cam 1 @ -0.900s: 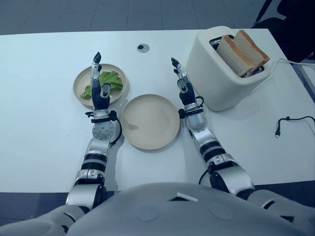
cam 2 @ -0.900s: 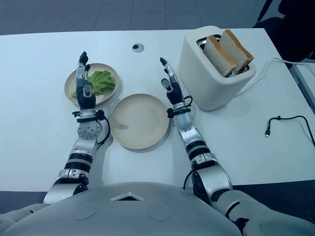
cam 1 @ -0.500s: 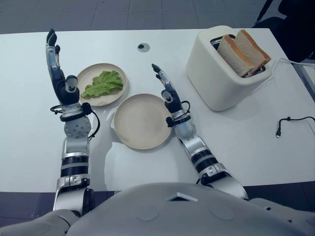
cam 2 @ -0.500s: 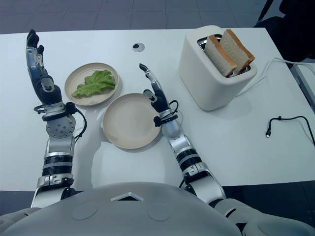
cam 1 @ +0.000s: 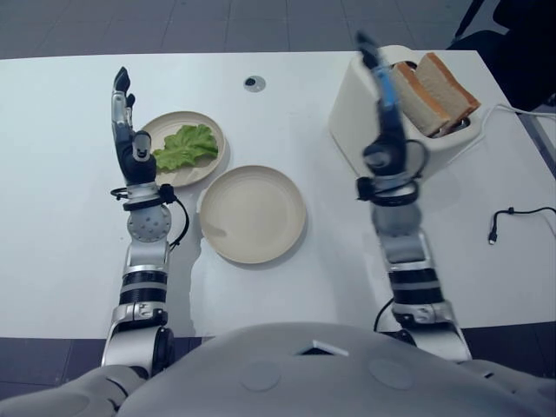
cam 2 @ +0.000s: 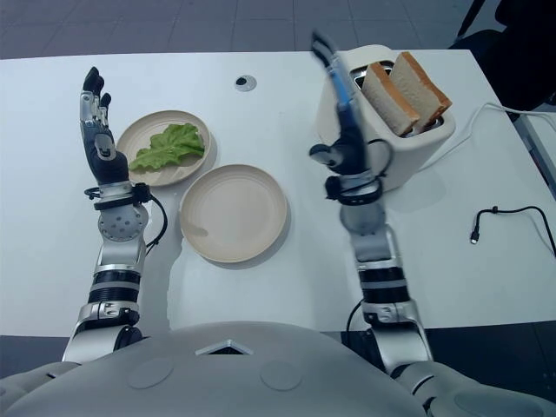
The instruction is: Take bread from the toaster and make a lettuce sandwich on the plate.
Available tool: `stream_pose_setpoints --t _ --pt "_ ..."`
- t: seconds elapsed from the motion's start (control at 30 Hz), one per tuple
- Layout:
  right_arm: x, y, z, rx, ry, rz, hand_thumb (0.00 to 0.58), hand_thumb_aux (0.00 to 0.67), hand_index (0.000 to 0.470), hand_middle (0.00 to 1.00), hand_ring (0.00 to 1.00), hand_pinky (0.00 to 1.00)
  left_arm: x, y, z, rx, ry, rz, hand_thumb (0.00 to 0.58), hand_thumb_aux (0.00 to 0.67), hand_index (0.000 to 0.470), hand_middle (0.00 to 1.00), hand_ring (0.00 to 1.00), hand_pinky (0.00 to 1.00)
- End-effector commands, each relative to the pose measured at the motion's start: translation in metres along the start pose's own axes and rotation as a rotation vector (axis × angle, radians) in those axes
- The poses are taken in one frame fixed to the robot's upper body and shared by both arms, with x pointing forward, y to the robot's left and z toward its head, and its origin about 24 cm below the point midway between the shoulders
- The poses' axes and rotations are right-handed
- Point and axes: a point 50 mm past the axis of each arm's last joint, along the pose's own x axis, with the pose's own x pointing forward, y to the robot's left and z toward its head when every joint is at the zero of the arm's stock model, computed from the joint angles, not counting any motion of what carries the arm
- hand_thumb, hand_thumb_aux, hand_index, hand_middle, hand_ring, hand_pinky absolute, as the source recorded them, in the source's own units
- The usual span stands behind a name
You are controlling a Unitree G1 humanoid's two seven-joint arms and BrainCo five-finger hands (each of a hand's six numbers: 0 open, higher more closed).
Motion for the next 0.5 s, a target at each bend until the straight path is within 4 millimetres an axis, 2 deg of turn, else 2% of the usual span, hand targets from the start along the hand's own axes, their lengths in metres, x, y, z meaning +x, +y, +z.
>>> stream_pose_setpoints --t 0.03,0.17,0.3,0.37,0.5 --pt "0.009 -0.060 -0.009 -0.289 0.084 -0.052 0.000 0.000 0.000 0.00 0.00 0.00 0.002 -0.003 -0.001 0.026 -0.004 -0.010 0.000 0.000 0.000 0.00 0.00 0.00" --pt "-0.009 -0.093 -0.056 -0.565 0.356 0.044 0.000 0.000 0.000 0.00 0.00 0.00 0.007 -0.002 0.003 0.166 -0.066 -0.053 0.000 0.000 0.000 0.00 0.00 0.00" --pt "-0.040 -0.108 -0.100 -0.796 0.614 0.220 0.000 0.000 0.000 0.00 0.00 0.00 0.010 0.003 0.004 0.307 -0.104 -0.066 0.000 0.000 0.000 0.00 0.00 0.00" --pt "-0.051 -0.108 -0.111 -0.849 0.676 0.284 0.000 0.000 0.000 0.00 0.00 0.00 0.011 0.004 0.005 0.326 -0.110 -0.063 0.000 0.000 0.000 0.00 0.00 0.00" --pt "-0.062 -0.109 -0.118 -0.880 0.724 0.314 0.000 0.000 0.000 0.00 0.00 0.00 0.008 0.004 0.006 0.338 -0.112 -0.067 0.000 0.000 0.000 0.00 0.00 0.00"
